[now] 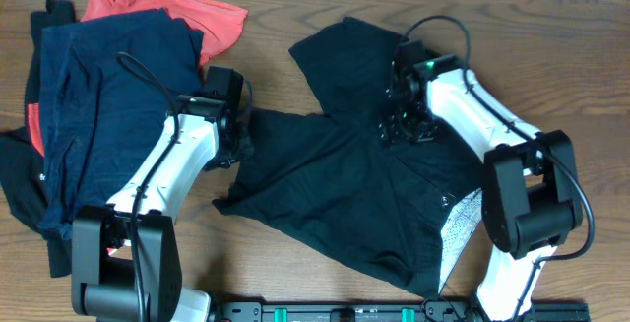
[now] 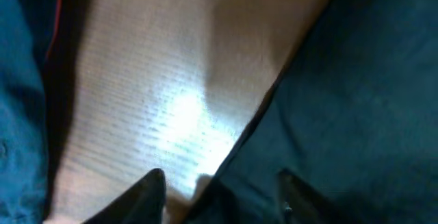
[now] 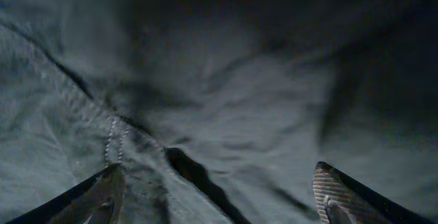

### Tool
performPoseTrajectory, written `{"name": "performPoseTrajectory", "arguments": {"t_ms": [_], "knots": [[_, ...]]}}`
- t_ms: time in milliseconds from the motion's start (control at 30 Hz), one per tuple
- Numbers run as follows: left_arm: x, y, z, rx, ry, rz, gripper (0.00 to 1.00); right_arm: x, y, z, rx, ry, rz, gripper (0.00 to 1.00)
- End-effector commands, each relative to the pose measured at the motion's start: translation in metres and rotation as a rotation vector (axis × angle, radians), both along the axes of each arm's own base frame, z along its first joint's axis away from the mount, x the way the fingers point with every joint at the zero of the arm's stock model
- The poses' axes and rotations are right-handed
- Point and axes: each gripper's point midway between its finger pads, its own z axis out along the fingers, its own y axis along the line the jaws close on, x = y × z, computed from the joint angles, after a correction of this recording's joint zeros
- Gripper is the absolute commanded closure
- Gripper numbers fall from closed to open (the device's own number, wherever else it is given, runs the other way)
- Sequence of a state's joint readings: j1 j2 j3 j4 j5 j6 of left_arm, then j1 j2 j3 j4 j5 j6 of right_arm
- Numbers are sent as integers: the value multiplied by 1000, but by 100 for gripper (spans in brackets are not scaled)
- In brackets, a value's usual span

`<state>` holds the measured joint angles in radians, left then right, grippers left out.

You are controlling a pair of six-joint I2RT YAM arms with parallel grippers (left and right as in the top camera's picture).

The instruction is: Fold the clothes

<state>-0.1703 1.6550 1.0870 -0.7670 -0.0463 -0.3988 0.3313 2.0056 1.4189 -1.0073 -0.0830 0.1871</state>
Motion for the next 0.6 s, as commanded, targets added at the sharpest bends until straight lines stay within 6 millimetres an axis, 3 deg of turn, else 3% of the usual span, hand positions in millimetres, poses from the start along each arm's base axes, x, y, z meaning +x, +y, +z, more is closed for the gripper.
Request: {"name": "performPoseTrajectory", "arguments": {"t_ms": [0,167,300,467,567], "knots": [[7,4,1,35,-23,-65,40,-15,14,-6,22,24,14,14],[16,3,3,40,-56,-112,36,-32,18,-24,13,46,42,13],[18,2,4,43,-64,-130,33,-32,10,-36,-4,30,32,13],[19,3,4,51,-64,-157,29,-19,-24,-47,-103,-35,-21,14],[20,2,4,53,-67,-171,25,-1,-55,-50,-192,-108,-60,7]]}}
